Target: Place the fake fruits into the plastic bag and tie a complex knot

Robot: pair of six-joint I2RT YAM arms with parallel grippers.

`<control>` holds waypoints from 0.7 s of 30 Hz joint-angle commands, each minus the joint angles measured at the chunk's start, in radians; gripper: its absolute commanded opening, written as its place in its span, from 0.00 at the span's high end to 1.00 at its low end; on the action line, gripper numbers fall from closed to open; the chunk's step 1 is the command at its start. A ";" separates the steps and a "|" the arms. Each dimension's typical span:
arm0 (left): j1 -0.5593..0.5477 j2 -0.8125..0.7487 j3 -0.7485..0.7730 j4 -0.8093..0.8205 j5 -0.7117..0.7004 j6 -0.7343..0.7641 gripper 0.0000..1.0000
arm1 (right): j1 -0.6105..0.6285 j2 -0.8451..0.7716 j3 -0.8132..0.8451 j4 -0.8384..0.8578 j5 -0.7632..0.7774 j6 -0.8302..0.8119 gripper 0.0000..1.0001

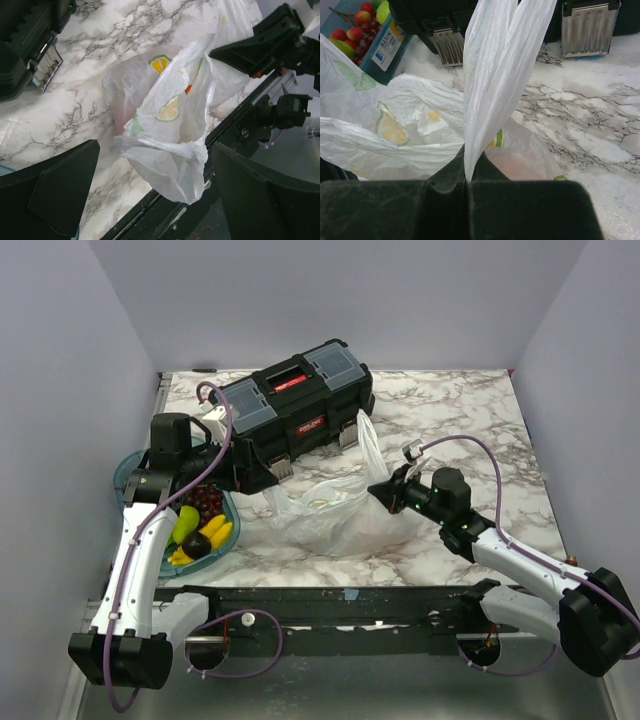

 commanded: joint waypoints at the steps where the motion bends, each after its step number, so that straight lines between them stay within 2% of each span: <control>1: 0.006 -0.009 -0.022 0.124 -0.104 -0.149 0.02 | 0.002 -0.009 0.007 -0.020 -0.018 -0.028 0.99; 8: 0.003 0.013 -0.094 0.185 -0.006 -0.201 0.02 | 0.002 -0.014 0.011 -0.033 -0.002 -0.038 0.99; 10: -0.002 0.004 -0.112 0.224 0.050 -0.209 0.09 | 0.002 -0.014 0.010 -0.037 0.005 -0.040 0.99; 12: -0.013 -0.005 -0.125 0.254 0.091 -0.214 0.22 | 0.002 -0.013 0.010 -0.042 0.004 -0.040 0.99; 18: -0.032 -0.030 -0.119 0.292 0.111 -0.192 0.85 | 0.002 -0.002 0.009 -0.047 0.017 -0.047 0.99; 20: -0.032 -0.029 -0.084 0.276 0.107 -0.168 1.00 | 0.002 0.007 0.014 -0.056 0.022 -0.050 0.99; 21: -0.032 -0.027 -0.054 0.264 0.101 -0.154 1.00 | 0.001 0.014 0.020 -0.063 0.024 -0.058 0.99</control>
